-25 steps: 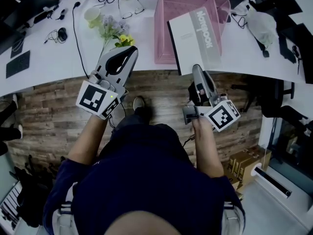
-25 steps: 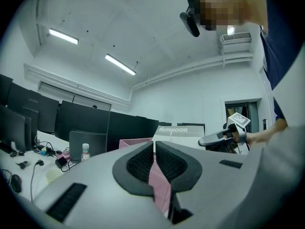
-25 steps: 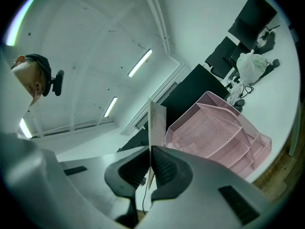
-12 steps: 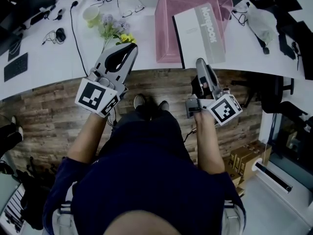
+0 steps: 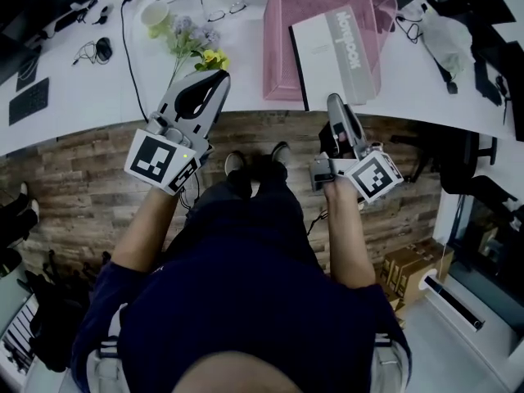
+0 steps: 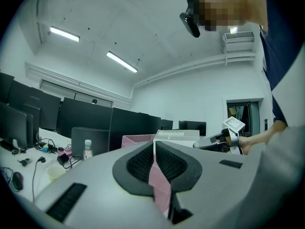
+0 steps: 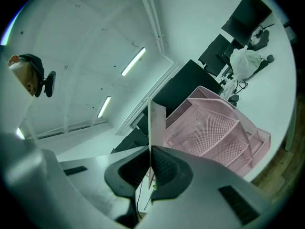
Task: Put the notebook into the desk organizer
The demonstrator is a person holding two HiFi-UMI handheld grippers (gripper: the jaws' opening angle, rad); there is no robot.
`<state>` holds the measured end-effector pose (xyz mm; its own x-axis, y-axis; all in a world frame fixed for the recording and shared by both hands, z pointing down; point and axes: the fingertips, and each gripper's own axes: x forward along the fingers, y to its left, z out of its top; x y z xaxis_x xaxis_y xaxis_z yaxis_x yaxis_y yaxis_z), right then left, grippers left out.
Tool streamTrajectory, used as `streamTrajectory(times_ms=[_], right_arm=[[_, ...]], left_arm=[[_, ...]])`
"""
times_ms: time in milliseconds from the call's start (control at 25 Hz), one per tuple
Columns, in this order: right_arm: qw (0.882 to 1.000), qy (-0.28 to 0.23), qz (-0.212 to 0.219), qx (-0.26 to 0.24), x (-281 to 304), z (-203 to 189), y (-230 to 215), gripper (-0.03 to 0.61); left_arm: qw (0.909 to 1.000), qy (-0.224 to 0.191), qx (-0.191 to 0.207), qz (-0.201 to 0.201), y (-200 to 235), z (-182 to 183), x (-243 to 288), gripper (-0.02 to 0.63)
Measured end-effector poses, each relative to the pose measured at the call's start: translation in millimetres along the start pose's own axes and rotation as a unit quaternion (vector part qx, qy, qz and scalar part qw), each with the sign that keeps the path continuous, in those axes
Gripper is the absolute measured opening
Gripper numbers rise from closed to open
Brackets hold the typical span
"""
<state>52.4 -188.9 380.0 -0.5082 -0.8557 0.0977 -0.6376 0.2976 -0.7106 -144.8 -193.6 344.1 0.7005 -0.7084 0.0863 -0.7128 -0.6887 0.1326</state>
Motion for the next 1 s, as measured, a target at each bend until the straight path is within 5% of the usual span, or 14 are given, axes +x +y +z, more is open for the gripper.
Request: streamTrajectory(times_ms=[1000], right_arm=[[0.993,0.060,0.047,0.086,-1.6,-6.8,-54.7,0.018]], left_arm=[[0.9982,0.042,0.003,0.043,-36.3,-17.8,59.6,0.038]])
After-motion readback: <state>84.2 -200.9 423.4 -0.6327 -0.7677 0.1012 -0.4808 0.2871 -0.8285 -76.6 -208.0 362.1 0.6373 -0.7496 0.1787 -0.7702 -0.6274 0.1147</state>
